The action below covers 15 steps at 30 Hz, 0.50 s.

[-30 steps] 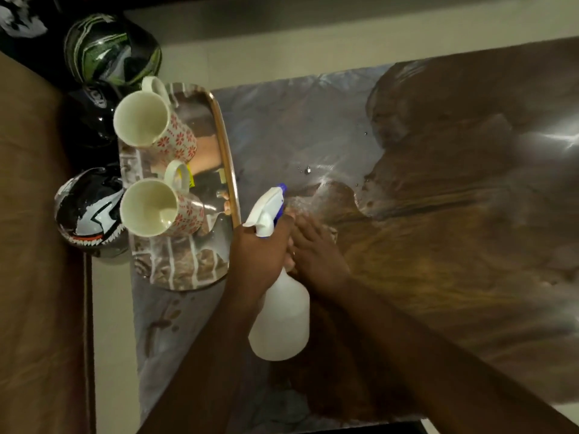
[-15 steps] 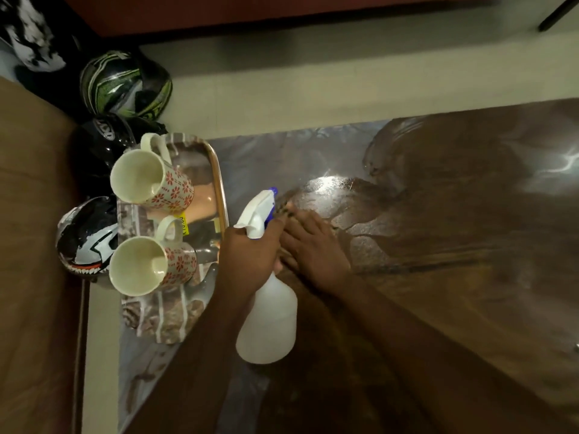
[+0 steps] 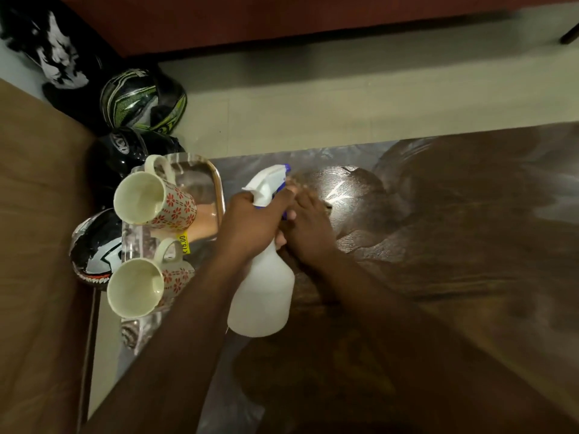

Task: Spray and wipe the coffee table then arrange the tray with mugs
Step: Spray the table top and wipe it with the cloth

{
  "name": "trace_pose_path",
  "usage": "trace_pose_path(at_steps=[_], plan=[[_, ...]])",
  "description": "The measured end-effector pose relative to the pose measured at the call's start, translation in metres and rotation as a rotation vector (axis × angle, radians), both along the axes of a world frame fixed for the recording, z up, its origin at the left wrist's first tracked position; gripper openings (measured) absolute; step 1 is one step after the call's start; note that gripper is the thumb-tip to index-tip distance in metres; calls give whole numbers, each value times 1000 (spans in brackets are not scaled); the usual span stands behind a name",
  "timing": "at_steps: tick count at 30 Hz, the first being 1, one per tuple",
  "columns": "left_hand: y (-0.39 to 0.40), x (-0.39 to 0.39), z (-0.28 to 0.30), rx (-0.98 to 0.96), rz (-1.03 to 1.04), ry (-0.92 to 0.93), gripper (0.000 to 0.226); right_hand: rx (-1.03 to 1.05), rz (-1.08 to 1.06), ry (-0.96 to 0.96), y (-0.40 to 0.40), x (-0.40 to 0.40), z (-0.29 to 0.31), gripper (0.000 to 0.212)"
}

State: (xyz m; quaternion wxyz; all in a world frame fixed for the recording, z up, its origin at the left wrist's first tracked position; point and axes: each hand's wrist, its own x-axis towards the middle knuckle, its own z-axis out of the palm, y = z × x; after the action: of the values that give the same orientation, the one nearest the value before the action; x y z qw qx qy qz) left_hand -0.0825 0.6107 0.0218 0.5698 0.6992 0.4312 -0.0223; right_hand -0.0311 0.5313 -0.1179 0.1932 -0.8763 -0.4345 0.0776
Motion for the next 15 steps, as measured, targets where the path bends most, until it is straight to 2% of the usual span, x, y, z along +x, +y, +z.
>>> trace_pose_path(at_steps=[2, 3, 6, 9, 11, 15], plan=[[1, 2, 0, 69, 23, 38, 22, -14, 146, -72, -31, 13, -1, 48], [2, 2, 1, 73, 45, 44, 23, -23, 125, -74, -48, 23, -2, 48], [6, -6, 3, 44, 91, 65, 20, -97, -184, -25, -68, 55, 0, 51], [7, -20, 1, 48, 157, 67, 10, -76, -430, -6, -21, 74, 1, 50], [6, -26, -1, 91, 220, 58, 10, -28, -376, 11, 21, 70, 2, 52], [6, -25, 0, 97, 246, 40, 15, -1, 29, -36, 48, 36, -4, 49]])
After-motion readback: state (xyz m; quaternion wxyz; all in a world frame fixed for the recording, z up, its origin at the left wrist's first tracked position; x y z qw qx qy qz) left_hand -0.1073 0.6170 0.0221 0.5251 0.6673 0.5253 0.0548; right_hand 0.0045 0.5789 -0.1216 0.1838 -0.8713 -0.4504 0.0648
